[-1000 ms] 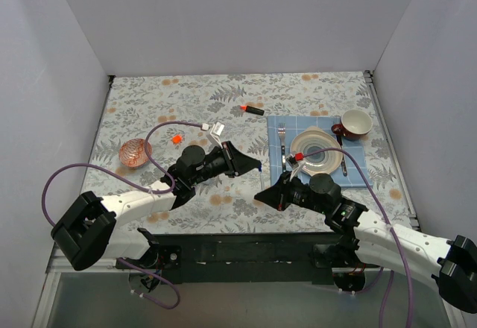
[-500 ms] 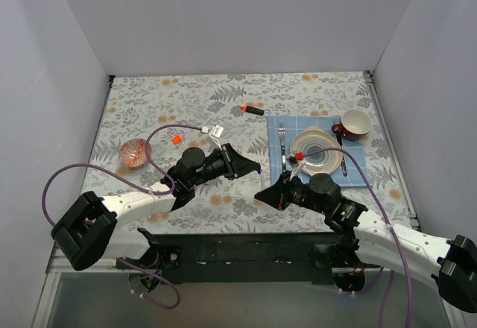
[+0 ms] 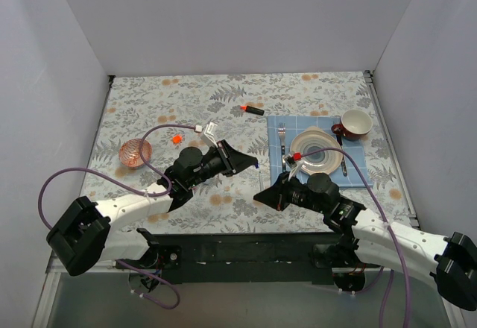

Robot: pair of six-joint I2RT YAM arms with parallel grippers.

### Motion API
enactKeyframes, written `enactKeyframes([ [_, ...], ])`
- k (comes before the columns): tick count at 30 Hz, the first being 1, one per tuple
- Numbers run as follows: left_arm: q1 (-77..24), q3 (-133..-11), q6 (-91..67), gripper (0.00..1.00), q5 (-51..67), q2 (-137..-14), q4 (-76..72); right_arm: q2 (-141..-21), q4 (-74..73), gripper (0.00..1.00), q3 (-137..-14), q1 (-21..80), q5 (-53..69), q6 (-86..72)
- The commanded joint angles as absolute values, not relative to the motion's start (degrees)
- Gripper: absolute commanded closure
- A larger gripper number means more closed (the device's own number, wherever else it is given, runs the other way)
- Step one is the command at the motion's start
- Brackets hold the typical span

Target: Insert the pens into the pen caps

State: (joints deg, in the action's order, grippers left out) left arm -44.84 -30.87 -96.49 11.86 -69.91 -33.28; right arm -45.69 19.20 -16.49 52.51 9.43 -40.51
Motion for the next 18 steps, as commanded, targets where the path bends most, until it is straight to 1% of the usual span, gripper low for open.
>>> enactKeyframes([
  [1,-44.8,-32.3,-96.2,1.0,13.5,-68.6,-34.6,-46.2,22.9,0.99,-17.8,52.4,10.1,-40.5],
  [12,-44.8,-31.4,-96.9,1.0,17.6,-70.7,-37.6,-46.1,22.5,0.99,-18.6,52.4,9.9,-40.1],
  [18,-44.8,-31.5,-96.4,1.0,17.1,-71.9,-37.6,-45.8,22.1,0.99,-18.7,52.5,9.8,-40.1],
])
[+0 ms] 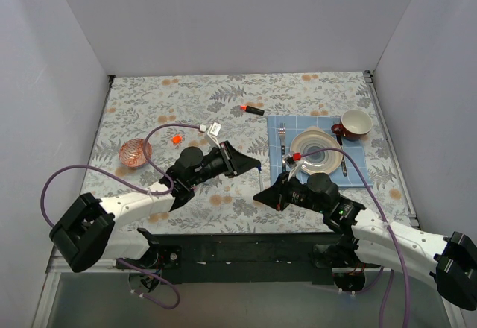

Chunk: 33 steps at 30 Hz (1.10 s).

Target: Insert the pens into the pen caps

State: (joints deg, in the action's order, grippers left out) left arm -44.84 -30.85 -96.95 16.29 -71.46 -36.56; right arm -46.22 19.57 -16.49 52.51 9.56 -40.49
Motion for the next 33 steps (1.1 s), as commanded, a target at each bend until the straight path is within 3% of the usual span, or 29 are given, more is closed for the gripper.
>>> enactKeyframes([
  [1,-44.8,-31.5,-96.2,1.0,17.0,-72.0,-37.6,-45.6,22.1,0.99,-18.6,52.4,9.8,-40.0],
  [33,-44.9,-30.1,-90.4,1.0,24.9,-73.0,-38.1,-42.9,18.0,0.99,-20.1,52.4,5.0,-37.9],
])
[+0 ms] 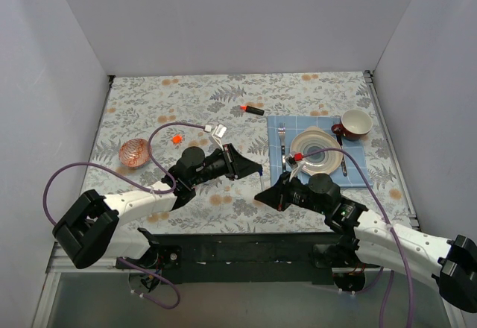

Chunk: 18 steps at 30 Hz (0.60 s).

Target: Insert the pens into the pen caps

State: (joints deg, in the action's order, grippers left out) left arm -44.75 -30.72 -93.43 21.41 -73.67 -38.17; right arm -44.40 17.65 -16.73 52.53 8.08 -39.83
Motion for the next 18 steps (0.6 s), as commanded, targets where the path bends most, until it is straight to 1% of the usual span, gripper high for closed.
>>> enactKeyframes([
  [1,-44.9,-30.1,-90.2,1.0,25.5,-73.2,-38.4,-43.1,17.7,0.99,-20.6,52.5,4.7,-37.6],
  [7,-45.5,-29.8,-88.8,1.0,30.4,-75.4,-41.5,-44.7,12.9,0.99,-24.7,52.4,1.7,-34.6],
  [14,-46.1,-29.2,-86.4,1.0,30.0,-75.4,-40.5,-45.8,7.6,0.99,-30.8,52.5,-2.7,-31.8],
  [18,-46.2,-28.2,-87.1,1.0,29.1,-74.4,-41.8,-45.7,7.6,0.99,-31.4,52.5,-5.3,-31.1],
])
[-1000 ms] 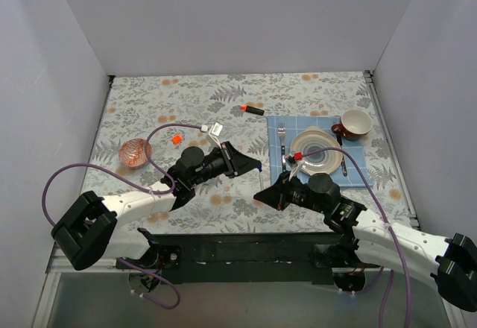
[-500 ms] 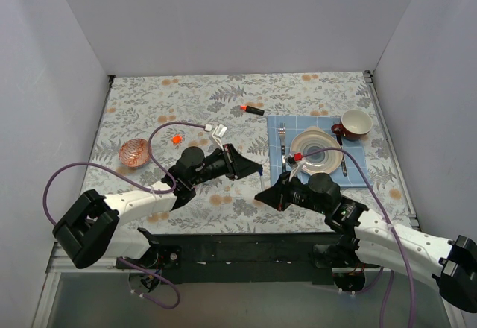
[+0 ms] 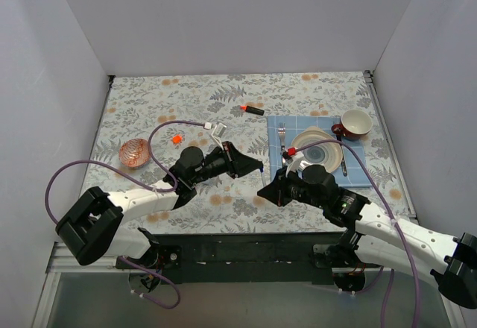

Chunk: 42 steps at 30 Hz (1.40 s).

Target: Insert the pens into the pen caps

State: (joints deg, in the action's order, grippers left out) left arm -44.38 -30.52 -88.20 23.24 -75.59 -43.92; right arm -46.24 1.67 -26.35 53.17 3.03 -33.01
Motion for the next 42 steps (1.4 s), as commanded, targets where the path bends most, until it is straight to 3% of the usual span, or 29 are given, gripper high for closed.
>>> enactKeyframes([
  [1,-46.2,-27.6,-88.5,1.0,28.8,-74.4,-42.4,-45.9,8.9,0.99,-31.3,52.4,-5.3,-31.1],
  [11,-51.5,-21.6,-98.9,1.0,27.1,-80.8,-58.4,-45.5,14.2,0.99,-32.0,52.4,-8.3,-25.4],
  [26,-63.4,-22.2,-96.9,1.0,16.1,-83.1,-53.6,-48.4,10.9,0.99,-42.8,50.5,-7.6,-16.4],
  [42,-67.2,-25.4,-96.7,1.0,18.3,-89.6,-58.4,-49.2,14.8,0.99,-47.4,48.3,-4.0,-12.0],
])
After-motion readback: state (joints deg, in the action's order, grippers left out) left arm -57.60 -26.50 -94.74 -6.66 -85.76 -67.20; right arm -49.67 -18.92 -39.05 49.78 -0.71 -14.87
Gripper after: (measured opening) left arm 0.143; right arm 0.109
